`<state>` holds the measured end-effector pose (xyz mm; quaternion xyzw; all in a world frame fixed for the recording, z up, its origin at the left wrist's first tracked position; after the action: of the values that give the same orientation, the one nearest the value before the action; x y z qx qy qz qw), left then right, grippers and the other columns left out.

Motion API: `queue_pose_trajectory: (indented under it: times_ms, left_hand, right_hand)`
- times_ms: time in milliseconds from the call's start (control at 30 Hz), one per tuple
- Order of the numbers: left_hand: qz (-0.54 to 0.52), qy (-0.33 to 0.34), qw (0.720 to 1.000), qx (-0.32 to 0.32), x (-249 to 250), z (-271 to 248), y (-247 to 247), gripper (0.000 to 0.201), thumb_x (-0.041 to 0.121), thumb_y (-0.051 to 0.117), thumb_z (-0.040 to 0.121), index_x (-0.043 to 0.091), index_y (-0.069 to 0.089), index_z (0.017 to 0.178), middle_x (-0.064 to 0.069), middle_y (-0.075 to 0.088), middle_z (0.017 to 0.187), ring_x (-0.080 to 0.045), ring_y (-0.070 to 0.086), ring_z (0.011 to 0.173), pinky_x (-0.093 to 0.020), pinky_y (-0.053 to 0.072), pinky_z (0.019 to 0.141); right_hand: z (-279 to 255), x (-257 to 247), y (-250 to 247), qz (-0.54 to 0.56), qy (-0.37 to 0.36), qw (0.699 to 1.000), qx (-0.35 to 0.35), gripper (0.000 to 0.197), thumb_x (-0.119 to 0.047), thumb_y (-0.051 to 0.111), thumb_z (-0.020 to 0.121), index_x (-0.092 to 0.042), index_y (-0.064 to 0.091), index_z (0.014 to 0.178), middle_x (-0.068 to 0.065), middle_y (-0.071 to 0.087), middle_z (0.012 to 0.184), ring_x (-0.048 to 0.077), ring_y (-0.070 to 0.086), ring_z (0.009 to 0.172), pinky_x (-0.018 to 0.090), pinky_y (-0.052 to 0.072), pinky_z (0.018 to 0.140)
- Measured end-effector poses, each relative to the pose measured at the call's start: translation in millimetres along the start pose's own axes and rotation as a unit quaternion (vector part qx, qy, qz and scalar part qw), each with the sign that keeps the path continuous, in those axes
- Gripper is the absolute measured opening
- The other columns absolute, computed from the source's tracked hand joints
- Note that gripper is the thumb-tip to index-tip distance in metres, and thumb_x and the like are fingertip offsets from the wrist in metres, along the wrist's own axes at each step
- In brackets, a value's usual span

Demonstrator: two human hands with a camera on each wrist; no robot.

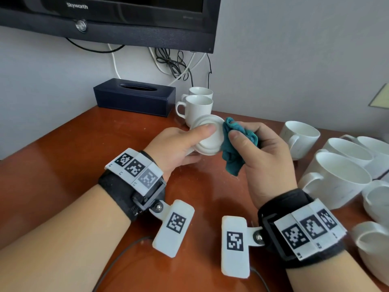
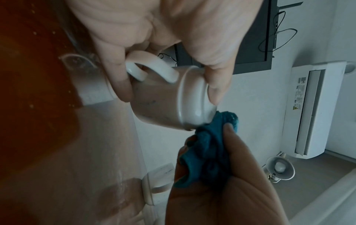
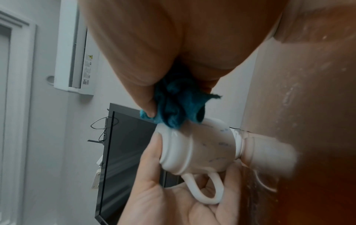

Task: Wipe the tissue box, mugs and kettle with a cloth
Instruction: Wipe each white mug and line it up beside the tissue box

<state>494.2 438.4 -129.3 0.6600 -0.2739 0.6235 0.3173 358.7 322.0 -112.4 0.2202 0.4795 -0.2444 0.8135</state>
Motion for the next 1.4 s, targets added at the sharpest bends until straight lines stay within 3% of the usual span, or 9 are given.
queue_pose_trajectory:
  times_ms: [300, 567, 700, 833, 967, 1100, 1233, 1333, 1400]
  left_hand:
    - [-0.083, 0.012, 0.995, -0.046, 3.7, -3.7, 6.9, 0.057, 0.049, 0.074, 0.084, 0.017, 0.068, 0.132, -0.008, 0.074, 0.128, -0.026, 0.068, 0.123, -0.048, 0.057, 0.101]
    - [-0.15, 0.006, 0.987, -0.057, 1.7, -0.7, 7.0, 0.073, 0.05, 0.076, 0.08, 0.02, 0.059, 0.144, -0.013, 0.066, 0.14, -0.036, 0.064, 0.128, -0.058, 0.05, 0.108]
    - [-0.149, 0.008, 0.987, -0.052, 2.4, -0.5, 7.0, 0.064, 0.048, 0.07, 0.087, 0.019, 0.06, 0.143, -0.013, 0.067, 0.138, -0.034, 0.064, 0.128, -0.056, 0.051, 0.108]
    - [-0.143, 0.011, 0.989, -0.043, 2.0, -0.1, 2.7, 0.06, 0.047, 0.07, 0.087, 0.018, 0.063, 0.139, -0.012, 0.069, 0.136, -0.032, 0.065, 0.128, -0.054, 0.051, 0.109]
    - [-0.131, 0.016, 0.991, -0.019, 1.1, 2.1, -1.9, 0.055, 0.047, 0.072, 0.087, 0.015, 0.068, 0.132, -0.012, 0.072, 0.128, -0.028, 0.067, 0.124, -0.053, 0.052, 0.108]
    - [-0.114, 0.017, 0.993, -0.019, 0.6, 2.3, -1.0, 0.056, 0.044, 0.075, 0.084, 0.008, 0.071, 0.126, -0.023, 0.068, 0.132, -0.027, 0.069, 0.121, -0.052, 0.051, 0.11]
    - [-0.081, 0.023, 0.996, -0.009, 1.9, 3.2, -2.7, 0.078, 0.04, 0.078, 0.086, -0.018, 0.056, 0.132, -0.033, 0.063, 0.131, -0.025, 0.073, 0.114, -0.051, 0.048, 0.112]
    - [-0.08, 0.025, 0.996, -0.008, 5.4, 2.5, -2.6, 0.054, 0.035, 0.075, 0.086, -0.005, 0.07, 0.121, -0.018, 0.075, 0.119, -0.024, 0.074, 0.112, -0.042, 0.056, 0.103]
    - [-0.081, 0.028, 0.996, -0.002, 6.3, 3.6, -4.2, 0.044, 0.029, 0.071, 0.09, -0.001, 0.07, 0.122, -0.017, 0.075, 0.119, -0.026, 0.073, 0.114, -0.04, 0.058, 0.1]
  right_hand:
    - [9.8, 12.2, -17.3, -0.057, -0.01, 0.994, 0.093, 0.01, -0.03, 0.066, 0.091, -0.034, 0.07, 0.082, 0.01, 0.069, 0.081, 0.025, 0.061, 0.069, 0.039, 0.051, 0.061]
    - [12.1, 24.7, -26.8, -0.062, 0.064, 0.987, 0.136, 0.012, -0.018, 0.066, 0.1, -0.02, 0.072, 0.09, 0.002, 0.07, 0.077, 0.014, 0.064, 0.066, 0.031, 0.051, 0.053]
    - [11.7, 27.7, -25.3, 0.015, 0.115, 0.985, 0.131, 0.02, -0.015, 0.057, 0.103, -0.013, 0.074, 0.093, 0.004, 0.069, 0.072, 0.022, 0.063, 0.067, 0.031, 0.048, 0.051]
    - [12.2, 24.3, -22.8, 0.033, 0.114, 0.989, 0.084, 0.038, -0.008, 0.046, 0.104, -0.021, 0.077, 0.084, -0.007, 0.075, 0.074, 0.019, 0.069, 0.08, 0.04, 0.054, 0.081]
    - [14.3, 29.3, -19.9, 0.027, 0.108, 0.99, 0.082, 0.049, 0.005, 0.042, 0.09, -0.008, 0.073, 0.125, 0.011, 0.078, 0.114, 0.027, 0.074, 0.105, 0.053, 0.058, 0.098]
    - [14.7, 32.2, -15.3, 0.004, 0.087, 0.995, 0.05, 0.055, -0.008, 0.063, 0.082, -0.009, 0.066, 0.137, 0.01, 0.075, 0.123, 0.029, 0.072, 0.114, 0.055, 0.055, 0.102]
    - [12.8, 30.7, -13.4, 0.021, 0.077, 0.996, 0.045, 0.047, -0.008, 0.073, 0.081, -0.006, 0.069, 0.128, 0.011, 0.078, 0.112, 0.031, 0.075, 0.105, 0.054, 0.057, 0.098]
    - [9.6, 24.7, -10.8, 0.04, 0.078, 0.996, 0.033, 0.032, 0.006, 0.069, 0.091, -0.004, 0.071, 0.121, 0.012, 0.079, 0.104, 0.027, 0.076, 0.096, 0.043, 0.062, 0.084]
    - [8.3, 22.4, -9.4, 0.053, 0.081, 0.995, 0.022, 0.031, 0.007, 0.066, 0.092, -0.002, 0.07, 0.121, 0.012, 0.079, 0.103, 0.025, 0.077, 0.093, 0.036, 0.061, 0.078]
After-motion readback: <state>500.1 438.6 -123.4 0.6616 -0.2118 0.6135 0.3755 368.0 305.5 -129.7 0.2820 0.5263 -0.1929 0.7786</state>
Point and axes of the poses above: each hand's wrist, its own z-axis towards the middle knuckle, its own y-axis out of the palm, x = y × z, the point moved 5 cm from there along z, towards the middle knuckle
